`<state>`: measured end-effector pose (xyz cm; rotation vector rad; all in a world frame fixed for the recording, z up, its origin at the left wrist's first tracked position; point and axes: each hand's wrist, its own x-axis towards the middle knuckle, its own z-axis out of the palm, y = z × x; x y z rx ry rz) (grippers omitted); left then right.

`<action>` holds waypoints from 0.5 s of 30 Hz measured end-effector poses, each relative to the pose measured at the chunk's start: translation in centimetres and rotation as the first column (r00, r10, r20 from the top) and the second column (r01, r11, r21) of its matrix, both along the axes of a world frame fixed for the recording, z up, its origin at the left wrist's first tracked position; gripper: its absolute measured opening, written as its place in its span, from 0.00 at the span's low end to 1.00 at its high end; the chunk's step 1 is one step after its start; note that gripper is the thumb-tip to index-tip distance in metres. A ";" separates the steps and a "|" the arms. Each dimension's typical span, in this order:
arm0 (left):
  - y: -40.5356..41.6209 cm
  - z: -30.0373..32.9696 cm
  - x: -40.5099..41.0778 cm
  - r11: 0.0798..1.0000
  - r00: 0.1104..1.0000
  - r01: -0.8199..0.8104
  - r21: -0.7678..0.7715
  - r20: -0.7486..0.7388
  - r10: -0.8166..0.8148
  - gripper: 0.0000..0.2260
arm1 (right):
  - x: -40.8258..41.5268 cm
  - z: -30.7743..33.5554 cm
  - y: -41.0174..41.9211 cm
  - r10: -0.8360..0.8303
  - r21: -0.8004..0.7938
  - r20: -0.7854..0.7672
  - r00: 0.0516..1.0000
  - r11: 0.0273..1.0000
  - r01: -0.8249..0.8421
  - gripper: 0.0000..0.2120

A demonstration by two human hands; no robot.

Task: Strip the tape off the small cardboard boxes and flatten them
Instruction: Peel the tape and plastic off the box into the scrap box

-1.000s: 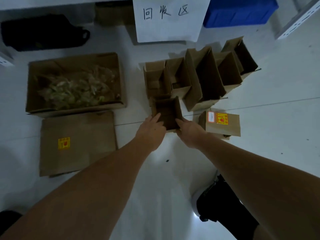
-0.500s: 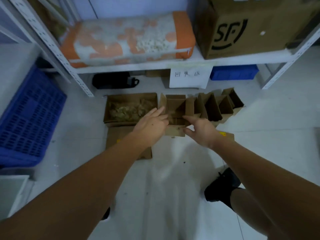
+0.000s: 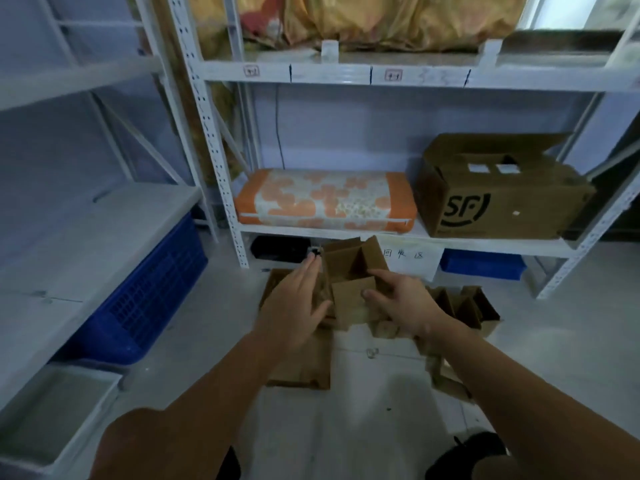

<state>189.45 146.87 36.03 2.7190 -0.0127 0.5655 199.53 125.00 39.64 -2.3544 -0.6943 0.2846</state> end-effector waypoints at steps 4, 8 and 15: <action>-1.4 -0.7 -1.5 0.964 0.974 -0.109 -0.244 -0.219 0.055 0.36 | -0.4 1.6 -0.4 -0.025 0.092 -0.055 0.998 0.995 0.030 0.27; -3.8 -0.2 -1.6 0.940 0.974 -0.072 -0.333 -0.226 -0.005 0.37 | -0.2 2.4 -0.5 -0.008 0.219 -0.160 0.987 0.975 0.044 0.29; -6.1 1.5 -0.4 0.891 0.992 -0.124 -0.437 -0.084 0.096 0.34 | -1.1 3.0 -0.2 0.068 0.466 -0.196 0.978 0.884 0.032 0.49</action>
